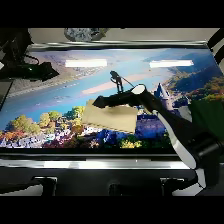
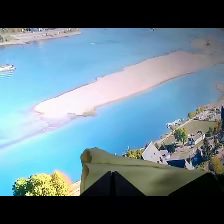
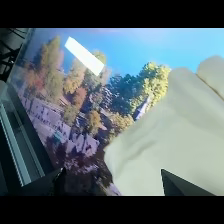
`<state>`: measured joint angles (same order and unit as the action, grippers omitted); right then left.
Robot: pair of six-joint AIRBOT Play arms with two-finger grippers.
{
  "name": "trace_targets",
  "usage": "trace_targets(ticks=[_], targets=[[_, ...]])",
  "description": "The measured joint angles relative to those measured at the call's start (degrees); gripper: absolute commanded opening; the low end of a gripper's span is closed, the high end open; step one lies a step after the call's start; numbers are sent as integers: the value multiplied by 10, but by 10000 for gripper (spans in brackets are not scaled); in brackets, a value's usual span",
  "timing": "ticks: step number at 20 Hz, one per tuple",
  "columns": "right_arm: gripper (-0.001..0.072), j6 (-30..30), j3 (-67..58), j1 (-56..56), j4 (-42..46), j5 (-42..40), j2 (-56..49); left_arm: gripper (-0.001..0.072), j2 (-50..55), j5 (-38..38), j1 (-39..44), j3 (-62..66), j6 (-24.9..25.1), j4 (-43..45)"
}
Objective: Fold the shirts.
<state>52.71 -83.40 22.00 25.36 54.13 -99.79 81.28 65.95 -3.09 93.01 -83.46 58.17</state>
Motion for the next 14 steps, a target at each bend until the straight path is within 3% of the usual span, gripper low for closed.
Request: trace_targets(ticks=[7, 9, 12, 14], targets=[[669, 96, 68, -169, 337, 242, 81, 21, -5, 10, -5, -30, 31, 5], [667, 106, 138, -189, 329, 231, 96, 21, -6, 10, -4, -32, 35, 5], [662, 82, 231, -204, 228, 142, 105, 21, -10, 12, 3, -34, 38, 4], [596, 62, 267, -208, 163, 82, 106, 22, -12, 12, 8, -35, 39, 4]])
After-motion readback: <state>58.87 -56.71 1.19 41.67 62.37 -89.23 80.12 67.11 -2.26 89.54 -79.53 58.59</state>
